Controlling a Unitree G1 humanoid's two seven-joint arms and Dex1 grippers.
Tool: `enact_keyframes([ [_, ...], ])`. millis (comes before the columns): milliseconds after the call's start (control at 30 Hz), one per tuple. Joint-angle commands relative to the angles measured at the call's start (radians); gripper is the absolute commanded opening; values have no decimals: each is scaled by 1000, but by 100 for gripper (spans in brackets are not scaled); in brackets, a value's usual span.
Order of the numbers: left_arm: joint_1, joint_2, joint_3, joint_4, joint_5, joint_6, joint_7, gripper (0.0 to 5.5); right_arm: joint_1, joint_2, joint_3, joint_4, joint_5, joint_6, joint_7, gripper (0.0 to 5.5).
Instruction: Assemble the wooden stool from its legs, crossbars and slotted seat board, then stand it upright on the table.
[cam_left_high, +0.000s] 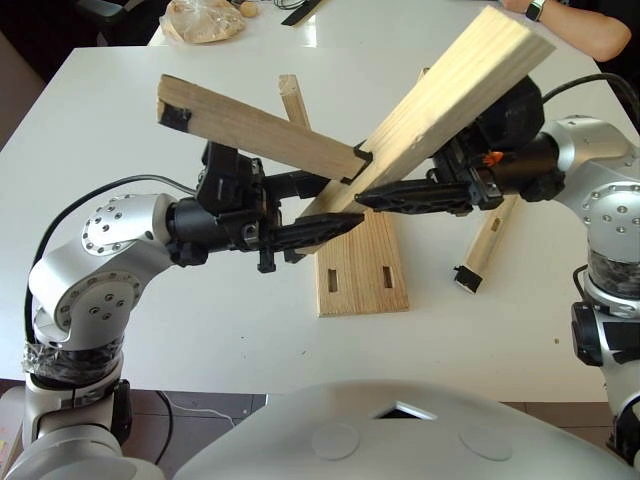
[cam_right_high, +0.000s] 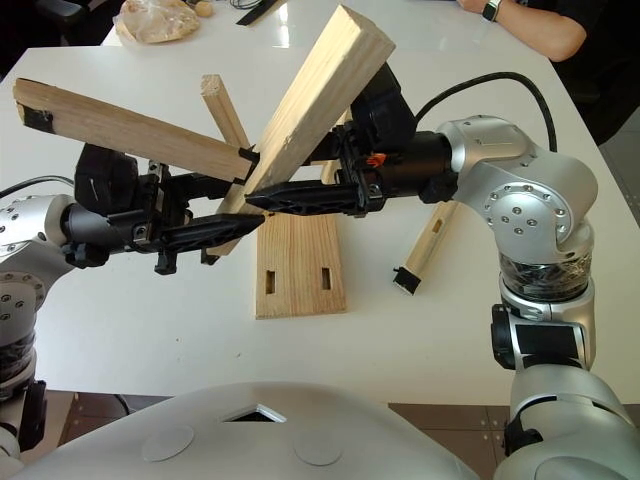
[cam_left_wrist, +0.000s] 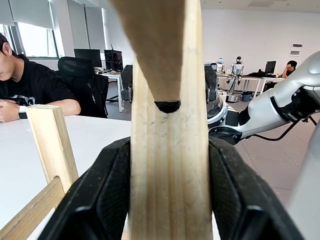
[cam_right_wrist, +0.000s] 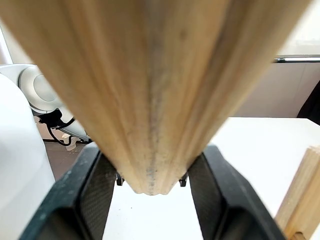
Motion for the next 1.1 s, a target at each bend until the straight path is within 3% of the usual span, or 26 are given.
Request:
enact_keyframes([
  [33,-9,-3,-18,37,47,19,44,253,-34,22,-32,-8,14,-7,-30,203],
  [200,87,-4,-35,160,171,-37,-8,339,-90,37,-89,23,43,-5,-67,203],
  [367,176,-23,-20,207,255,-95,-34,341,-115,-9,-141,45,38,4,-55,203],
  [700,275,-37,2,253,350,-159,-54,341,129,-308,-127,33,-171,-59,215,203],
  [1100,305,-53,-11,239,400,-162,-66,341,342,-320,-15,-42,-368,-226,290,203],
])
